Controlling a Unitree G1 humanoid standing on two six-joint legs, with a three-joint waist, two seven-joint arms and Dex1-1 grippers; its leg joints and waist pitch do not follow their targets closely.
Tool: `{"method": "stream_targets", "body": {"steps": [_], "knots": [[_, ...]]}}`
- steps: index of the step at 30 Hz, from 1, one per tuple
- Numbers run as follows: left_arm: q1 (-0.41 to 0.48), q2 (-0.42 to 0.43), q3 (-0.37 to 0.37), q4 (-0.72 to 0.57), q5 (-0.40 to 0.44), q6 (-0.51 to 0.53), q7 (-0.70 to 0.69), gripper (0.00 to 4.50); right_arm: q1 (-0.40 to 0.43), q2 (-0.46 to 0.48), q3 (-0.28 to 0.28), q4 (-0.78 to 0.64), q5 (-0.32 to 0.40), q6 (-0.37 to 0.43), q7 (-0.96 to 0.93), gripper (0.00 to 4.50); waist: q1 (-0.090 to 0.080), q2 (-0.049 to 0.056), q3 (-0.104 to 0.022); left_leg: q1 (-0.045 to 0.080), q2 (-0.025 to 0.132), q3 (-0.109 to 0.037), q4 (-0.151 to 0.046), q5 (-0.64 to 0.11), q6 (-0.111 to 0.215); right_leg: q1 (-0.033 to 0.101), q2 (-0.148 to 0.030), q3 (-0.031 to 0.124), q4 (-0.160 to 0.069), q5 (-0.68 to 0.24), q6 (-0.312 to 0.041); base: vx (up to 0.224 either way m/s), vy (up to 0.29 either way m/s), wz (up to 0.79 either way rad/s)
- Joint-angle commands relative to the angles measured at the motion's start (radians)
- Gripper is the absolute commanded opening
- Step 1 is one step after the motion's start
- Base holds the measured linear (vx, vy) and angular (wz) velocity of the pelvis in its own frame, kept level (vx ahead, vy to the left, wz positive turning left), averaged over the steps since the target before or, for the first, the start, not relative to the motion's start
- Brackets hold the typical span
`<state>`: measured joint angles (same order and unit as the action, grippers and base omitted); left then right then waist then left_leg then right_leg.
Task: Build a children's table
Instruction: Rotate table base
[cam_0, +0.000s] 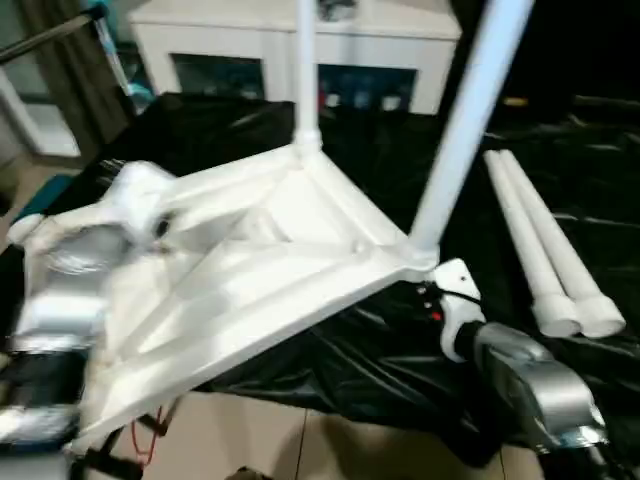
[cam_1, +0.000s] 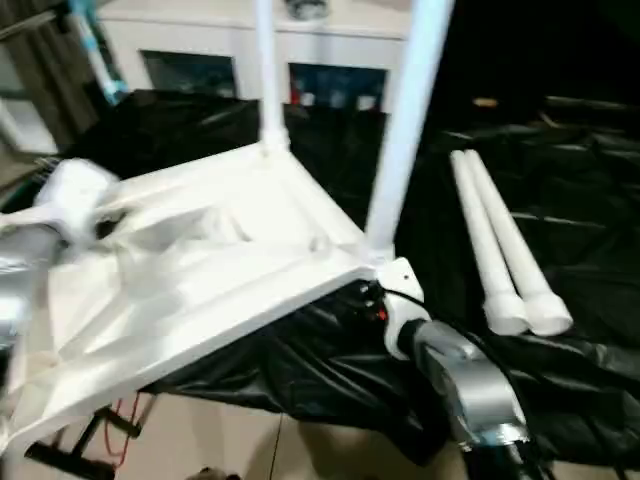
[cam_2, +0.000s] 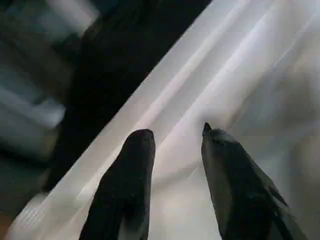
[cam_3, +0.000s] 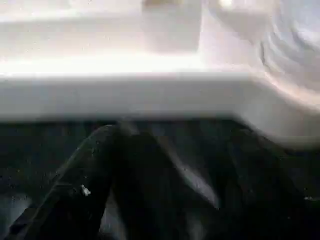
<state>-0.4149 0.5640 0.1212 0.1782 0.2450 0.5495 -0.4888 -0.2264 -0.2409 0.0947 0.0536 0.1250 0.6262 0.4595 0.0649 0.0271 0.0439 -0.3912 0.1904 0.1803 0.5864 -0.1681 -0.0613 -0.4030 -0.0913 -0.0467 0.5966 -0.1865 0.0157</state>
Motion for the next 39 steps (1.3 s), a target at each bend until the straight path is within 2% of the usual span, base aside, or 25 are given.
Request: {"method": "stream_targets", "body": {"steps": [1, 3, 4, 5, 8, 10, 12, 13, 16, 17, 18, 19, 20, 22, 24, 25, 27, 31, 32, 33, 34, 35, 37, 38, 39], "knots": [[0.009, 0.017, 0.006, -0.016, 0.026, 0.025, 0.010, 1.78, -0.012, 0.005, -0.002, 0.022, -0.009, 0.012, -0.024, 3.75, 0.002, 0.007, -0.059, 0.034, 0.031, -0.009, -0.076, -0.224, 0.000, 0.030, -0.033, 0.031, -0.054, -0.111, -0.212, 0.000, 0.000, 0.00], [0.040, 0.054, 0.011, -0.027, 0.039, 0.060, 0.019, 1.78, -0.046, 0.015, 0.002, 0.071, -0.023, 0.001, -0.042, 3.75, 0.010, 0.005, -0.059, 0.032, 0.031, -0.012, -0.079, -0.248, -0.018, 0.032, -0.035, 0.031, -0.052, -0.126, -0.203, 0.000, 0.000, 0.00], [0.047, 0.058, 0.010, -0.032, 0.035, 0.068, 0.013, 1.51, -0.054, 0.017, 0.003, 0.080, -0.025, -0.001, -0.044, 3.75, 0.010, 0.003, -0.058, 0.028, 0.029, -0.014, -0.082, -0.260, -0.028, 0.034, -0.035, 0.030, -0.052, -0.138, -0.196, 0.000, 0.000, 0.00], [0.059, 0.065, 0.009, -0.042, 0.026, 0.081, 0.003, 1.51, -0.067, 0.022, 0.004, 0.096, -0.028, -0.004, -0.048, 3.75, 0.012, -0.001, -0.059, 0.031, 0.030, -0.014, -0.082, -0.267, -0.032, 0.033, -0.037, 0.030, -0.053, -0.143, -0.194, 0.000, 0.000, 0.00], [0.083, 0.066, -0.008, -0.054, -0.017, 0.106, -0.051, 1.36, -0.098, 0.034, 0.006, 0.135, -0.030, -0.012, -0.056, 3.75, 0.011, 0.001, -0.057, 0.032, 0.028, -0.014, -0.083, -0.292, -0.040, 0.029, -0.038, 0.033, -0.055, -0.169, -0.191, 0.000, 0.000, 0.00], [0.089, 0.057, -0.048, -0.038, -0.045, 0.093, -0.111, 1.11, -0.113, 0.043, 0.009, 0.159, -0.028, -0.020, -0.056, 3.75, 0.014, 0.001, -0.055, 0.032, 0.027, -0.013, -0.083, -0.314, -0.044, 0.026, -0.038, 0.036, -0.060, -0.198, -0.185, 0.000, 0.000, 0.00], [0.093, 0.054, -0.077, -0.034, -0.056, 0.092, -0.153, 0.90, -0.122, 0.050, 0.009, 0.176, -0.028, -0.022, -0.058, 3.38, 0.019, -0.003, -0.057, 0.031, 0.027, -0.013, -0.083, -0.305, -0.043, 0.028, -0.040, 0.036, -0.059, -0.194, -0.179, 0.000, 0.000, 0.00], [0.101, 0.059, -0.122, -0.031, -0.063, 0.095, -0.213, 0.90, -0.132, 0.057, 0.009, 0.195, -0.029, -0.027, -0.060, 3.38, 0.019, 0.001, -0.057, 0.031, 0.027, -0.014, -0.084, -0.305, -0.045, 0.028, -0.040, 0.036, -0.058, -0.195, -0.179, 0.000, 0.000, 0.00], [0.121, 0.081, -0.216, -0.036, -0.070, 0.098, -0.331, 0.61, -0.154, 0.075, 0.005, 0.242, -0.025, -0.033, -0.067, 3.24, 0.014, 0.000, -0.054, 0.029, 0.026, -0.015, -0.087, -0.334, -0.051, 0.025, -0.041, 0.038, -0.062, -0.243, -0.170, 0.000, 0.000, 0.00], [0.122, 0.082, -0.220, -0.037, -0.071, 0.099, -0.335, 0.48, -0.155, 0.076, 0.004, 0.245, -0.025, -0.034, -0.067, 2.97, 0.011, -0.002, -0.054, 0.031, 0.026, -0.016, -0.087, -0.348, -0.054, 0.025, -0.041, 0.038, -0.063, -0.254, -0.168, 0.000, 0.000, 0.00], [0.122, 0.085, -0.235, -0.040, -0.077, 0.104, -0.353, 0.48, -0.162, 0.079, 0.003, 0.258, -0.025, -0.039, -0.068, 2.97, 0.008, -0.003, -0.052, 0.030, 0.025, -0.016, -0.088, -0.355, -0.053, 0.026, -0.040, 0.038, -0.063, -0.264, -0.168, 0.000, 0.000, 0.00], [0.120, 0.089, -0.250, -0.042, -0.085, 0.110, -0.371, 0.31, -0.172, 0.082, 0.002, 0.276, -0.026, -0.047, -0.070, 2.94, 0.006, -0.002, -0.053, 0.034, 0.026, -0.016, -0.087, -0.361, -0.054, 0.024, -0.040, 0.038, -0.064, -0.276, -0.168, 0.000, 0.000, 0.00], [0.114, 0.094, -0.275, -0.052, -0.108, 0.119, -0.423, 0.22, -0.187, 0.085, 0.002, 0.301, -0.028, -0.060, -0.071, 2.88, 0.004, 0.005, -0.052, 0.034, 0.025, -0.017, -0.087, -0.368, -0.057, 0.022, -0.040, 0.039, -0.064, -0.283, -0.172, 0.000, 0.000, 0.00], [0.102, 0.104, -0.321, -0.066, -0.145, 0.109, -0.523, 0.07, -0.213, 0.089, 0.001, 0.344, -0.031, -0.083, -0.071, 2.59, -0.001, 0.005, -0.052, 0.037, 0.024, -0.018, -0.087, -0.391, -0.063, 0.019, -0.041, 0.038, -0.067, -0.303, -0.177, 0.000, 0.000, 0.00], [0.089, 0.102, -0.344, -0.078, -0.175, 0.094, -0.585, 0.00, -0.229, 0.091, -0.001, 0.369, -0.033, -0.094, -0.069, 2.51, -0.003, 0.005, -0.052, 0.036, 0.024, -0.018, -0.088, -0.394, -0.065, 0.021, -0.041, 0.038, -0.067, -0.303, -0.179, 0.000, 0.000, 0.00], [0.071, 0.086, -0.356, -0.091, -0.206, 0.084, -0.630, 0.00, -0.241, 0.092, -0.001, 0.385, -0.034, -0.102, -0.066, 2.51, -0.005, 0.008, -0.053, 0.035, 0.024, -0.017, -0.088, -0.385, -0.066, 0.021, -0.039, 0.039, -0.064, -0.276, -0.186, 0.000, 0.000, 0.00], [0.054, 0.070, -0.363, -0.101, -0.233, 0.084, -0.660, 0.00, -0.246, 0.093, 0.000, 0.391, -0.035, -0.106, -0.063, 2.19, -0.004, 0.009, -0.055, 0.037, 0.026, -0.015, -0.087, -0.369, -0.067, 0.023, -0.039, 0.040, -0.060, -0.236, -0.200, 0.000, 0.000, 0.00], [0.023, 0.040, -0.380, -0.113, -0.263, 0.086, -0.699, 0.00, -0.251, 0.093, 0.003, 0.393, -0.035, -0.108, -0.058, 1.96, -0.004, 0.005, -0.057, 0.031, 0.025, -0.014, -0.085, -0.341, -0.059, 0.031, -0.039, 0.038, -0.056, -0.202, -0.209, 0.000, 0.000, 0.00], [-0.019, -0.018, -0.401, -0.101, -0.282, 0.083, -0.708, 0.00, -0.245, 0.093, 0.006, 0.386, -0.034, -0.108, -0.055, 1.82, -0.003, 0.004, -0.059, 0.031, 0.024, -0.012, -0.082, -0.310, -0.053, 0.034, -0.039, 0.038, -0.054, -0.178, -0.214, 0.000, 0.000, 0.00], [-0.028, -0.032, -0.405, -0.096, -0.285, 0.081, -0.709, 0.00, -0.243, 0.093, 0.006, 0.385, -0.034, -0.108, -0.054, 1.70, -0.005, 0.001, -0.058, 0.030, 0.024, -0.009, -0.082, -0.301, -0.050, 0.035, -0.038, 0.039, -0.056, -0.170, -0.218, 0.000, 0.000, 0.00], [-0.028, -0.032, -0.405, -0.096, -0.285, 0.081, -0.709, 0.00, -0.243, 0.093, 0.006, 0.385, -0.034, -0.108, -0.054, 1.63, -0.002, 0.004, -0.059, 0.030, 0.024, -0.011, -0.079, -0.292, -0.050, 0.036, -0.039, 0.038, -0.054, -0.162, -0.220, 0.000, 0.000, 0.00], [-0.088, -0.114, -0.434, -0.021, -0.278, 0.035, -0.701, 0.00, -0.234, 0.088, 0.005, 0.378, -0.032, -0.111, -0.054, 1.60, -0.007, 0.009, -0.058, 0.028, 0.021, -0.009, -0.079, -0.287, -0.044, 0.036, -0.034, 0.037, -0.058, -0.152, -0.219, 0.000, 0.000, 0.00], [-0.106, -0.138, -0.443, 0.009, -0.270, 0.015, -0.695, 0.00, -0.230, 0.086, 0.003, 0.372, -0.031, -0.110, -0.053, 1.55, -0.004, 0.003, -0.062, 0.032, 0.019, -0.006, -0.074, -0.278, -0.043, 0.037, -0.034, 0.038, -0.056, -0.135, -0.222, 0.000, 0.000, 0.00], [-0.134, -0.169, -0.455, 0.060, -0.253, -0.022, -0.681, 0.00, -0.225, 0.082, -0.002, 0.361, -0.032, -0.107, -0.052, 1.42, -0.006, 0.013, -0.059, 0.025, 0.018, -0.009, -0.076, -0.269, -0.041, 0.043, -0.034, 0.037, -0.057, -0.122, -0.221, 0.000, 0.000, 0.00], [-0.151, -0.188, -0.463, 0.091, -0.242, -0.045, -0.672, 0.00, -0.221, 0.079, -0.005, 0.353, -0.033, -0.105, -0.051, 1.17, -0.006, 0.009, -0.065, 0.025, 0.020, -0.011, -0.073, -0.258, -0.038, 0.048, -0.037, 0.036, -0.051, -0.101, -0.226, 0.000, 0.000, 0.00]]}}
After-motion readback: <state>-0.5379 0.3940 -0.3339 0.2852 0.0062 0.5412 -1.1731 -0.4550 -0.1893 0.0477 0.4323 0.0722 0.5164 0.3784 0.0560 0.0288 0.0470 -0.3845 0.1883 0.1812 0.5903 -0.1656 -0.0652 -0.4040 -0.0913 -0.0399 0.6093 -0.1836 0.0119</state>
